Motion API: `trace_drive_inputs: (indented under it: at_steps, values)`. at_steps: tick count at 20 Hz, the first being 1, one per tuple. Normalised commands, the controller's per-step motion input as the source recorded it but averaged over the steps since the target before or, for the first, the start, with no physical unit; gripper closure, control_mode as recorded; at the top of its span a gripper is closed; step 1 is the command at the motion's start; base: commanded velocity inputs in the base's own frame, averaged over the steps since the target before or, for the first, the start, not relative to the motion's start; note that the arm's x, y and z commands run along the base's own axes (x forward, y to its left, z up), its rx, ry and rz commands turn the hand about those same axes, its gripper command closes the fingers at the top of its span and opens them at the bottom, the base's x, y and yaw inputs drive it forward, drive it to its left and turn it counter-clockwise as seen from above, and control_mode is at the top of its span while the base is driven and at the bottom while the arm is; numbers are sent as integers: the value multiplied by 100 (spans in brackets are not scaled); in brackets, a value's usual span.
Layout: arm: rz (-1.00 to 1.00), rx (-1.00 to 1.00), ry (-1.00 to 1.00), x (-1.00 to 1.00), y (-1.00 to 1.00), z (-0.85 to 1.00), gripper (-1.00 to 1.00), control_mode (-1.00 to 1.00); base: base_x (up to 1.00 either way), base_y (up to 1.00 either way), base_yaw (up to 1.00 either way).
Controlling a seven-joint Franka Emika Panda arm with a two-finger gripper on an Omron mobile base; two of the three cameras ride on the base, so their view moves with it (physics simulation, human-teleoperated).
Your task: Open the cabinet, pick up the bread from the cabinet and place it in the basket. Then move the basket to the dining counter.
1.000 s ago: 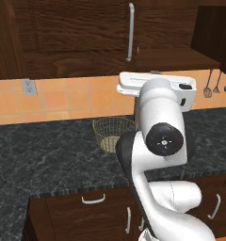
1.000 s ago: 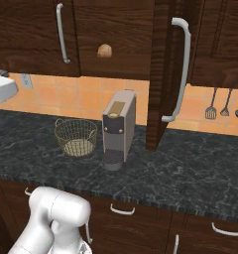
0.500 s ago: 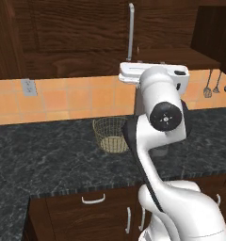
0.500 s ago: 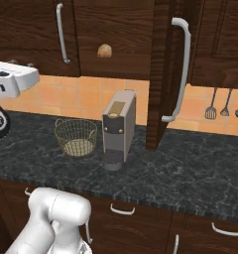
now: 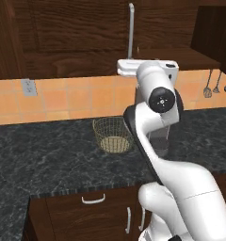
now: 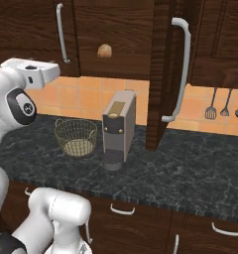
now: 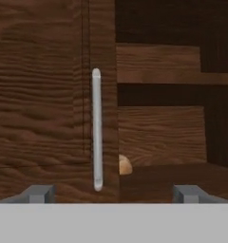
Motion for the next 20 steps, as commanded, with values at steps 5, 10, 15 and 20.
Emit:
trace_drive_inputs:
  at_steps: [5,10,15,20]
  values:
    - [0,0,1,53,0,0,-100,-100,0,0,0]
    - [0,0,0,54,0,0,-100,-100,0,0,0]
    - [0,0,0,46,0,0,-100,-100,0,0,0]
    - [0,0,0,46,0,0,-100,-100,0,0,0]
